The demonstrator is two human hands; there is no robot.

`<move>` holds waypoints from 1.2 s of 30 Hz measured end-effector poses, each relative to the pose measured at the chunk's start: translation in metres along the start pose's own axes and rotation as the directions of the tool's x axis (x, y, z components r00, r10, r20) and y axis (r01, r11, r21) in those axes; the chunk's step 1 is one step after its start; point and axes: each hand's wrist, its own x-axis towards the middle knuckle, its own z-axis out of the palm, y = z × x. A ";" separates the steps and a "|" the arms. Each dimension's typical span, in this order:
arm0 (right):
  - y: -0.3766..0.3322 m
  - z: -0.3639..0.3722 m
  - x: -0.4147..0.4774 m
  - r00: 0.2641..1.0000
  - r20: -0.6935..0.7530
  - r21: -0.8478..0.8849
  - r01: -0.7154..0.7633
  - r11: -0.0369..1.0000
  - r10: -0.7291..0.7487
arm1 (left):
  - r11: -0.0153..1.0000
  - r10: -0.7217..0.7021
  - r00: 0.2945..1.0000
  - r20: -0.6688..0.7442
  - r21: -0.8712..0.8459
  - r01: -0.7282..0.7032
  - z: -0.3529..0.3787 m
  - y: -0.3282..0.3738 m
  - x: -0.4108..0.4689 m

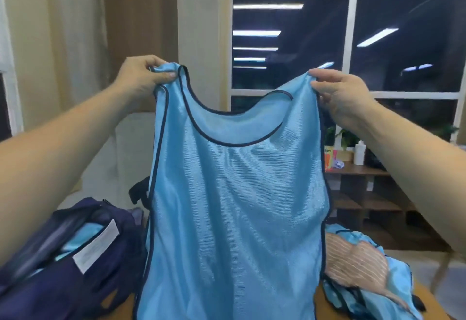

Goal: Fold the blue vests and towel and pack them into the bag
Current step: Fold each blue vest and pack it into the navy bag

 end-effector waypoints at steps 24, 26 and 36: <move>0.416 0.007 -0.036 0.784 0.030 -0.515 -0.519 0.682 0.620 | 0.808 -0.557 0.812 0.175 0.341 0.480 0.175 -0.391 -0.099; 0.437 0.003 -0.036 0.755 -0.010 -0.478 -0.579 0.660 0.655 | 0.796 -0.543 0.824 0.161 0.412 0.443 0.187 -0.410 -0.104; 0.477 0.008 -0.017 0.672 0.018 -0.357 -0.687 0.633 0.740 | 0.562 -0.391 0.909 0.148 0.820 0.108 0.240 -0.442 -0.113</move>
